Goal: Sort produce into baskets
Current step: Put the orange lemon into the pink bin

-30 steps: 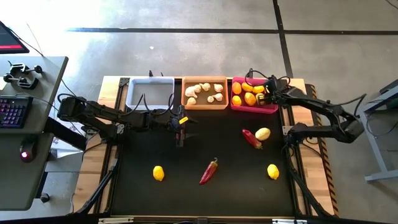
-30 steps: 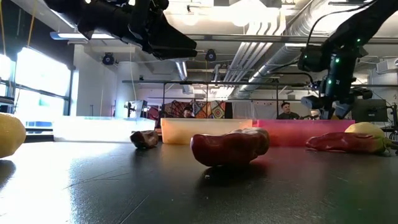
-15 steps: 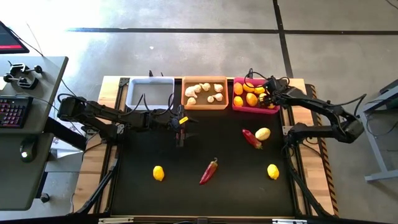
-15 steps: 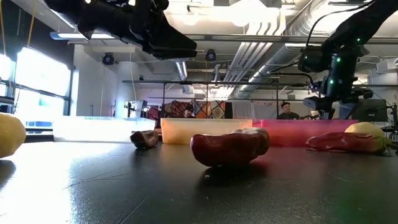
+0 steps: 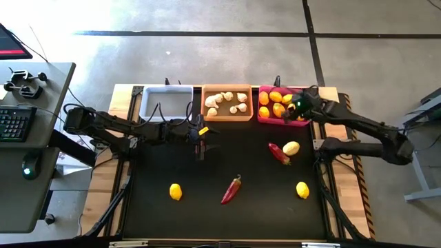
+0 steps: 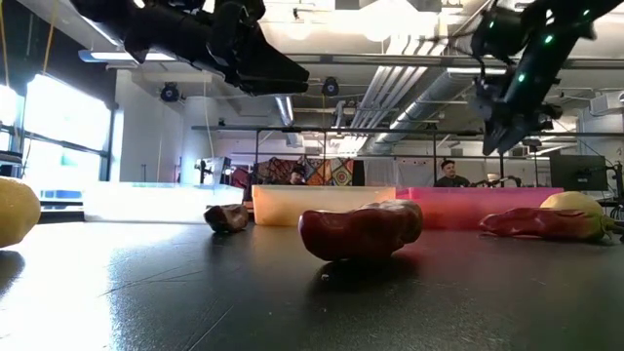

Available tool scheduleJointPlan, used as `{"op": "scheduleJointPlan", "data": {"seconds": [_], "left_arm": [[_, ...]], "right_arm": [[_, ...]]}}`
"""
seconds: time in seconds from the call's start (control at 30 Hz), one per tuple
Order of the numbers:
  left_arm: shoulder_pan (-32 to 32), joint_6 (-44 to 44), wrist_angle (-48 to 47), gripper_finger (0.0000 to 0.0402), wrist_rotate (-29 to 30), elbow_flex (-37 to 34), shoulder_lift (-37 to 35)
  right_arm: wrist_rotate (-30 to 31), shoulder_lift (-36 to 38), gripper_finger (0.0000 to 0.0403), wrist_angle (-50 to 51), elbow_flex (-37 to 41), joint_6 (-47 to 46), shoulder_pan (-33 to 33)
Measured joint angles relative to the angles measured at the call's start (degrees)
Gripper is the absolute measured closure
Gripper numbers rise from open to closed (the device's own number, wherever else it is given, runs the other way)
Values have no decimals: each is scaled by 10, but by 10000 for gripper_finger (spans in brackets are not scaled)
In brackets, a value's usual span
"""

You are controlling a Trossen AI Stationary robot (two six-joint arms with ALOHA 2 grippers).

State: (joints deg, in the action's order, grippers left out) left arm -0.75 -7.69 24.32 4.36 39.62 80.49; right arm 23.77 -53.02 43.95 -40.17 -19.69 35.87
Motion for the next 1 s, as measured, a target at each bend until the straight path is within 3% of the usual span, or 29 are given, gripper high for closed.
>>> {"op": "scheduleJointPlan", "data": {"seconds": [0.4, 0.7, 1.0], "left_arm": [[0, 1, -1, 154, 0, 0, 0], [-1, 1, -6, 154, 0, 0, 0], [-1, 0, -8, 154, 0, 0, 0]], "right_arm": [[-147, 18, 394, 52, 0, -111, -279], [-219, 16, 401, 134, 0, -340, -525], [-259, 0, 403, 132, 0, -616, -734]]}}
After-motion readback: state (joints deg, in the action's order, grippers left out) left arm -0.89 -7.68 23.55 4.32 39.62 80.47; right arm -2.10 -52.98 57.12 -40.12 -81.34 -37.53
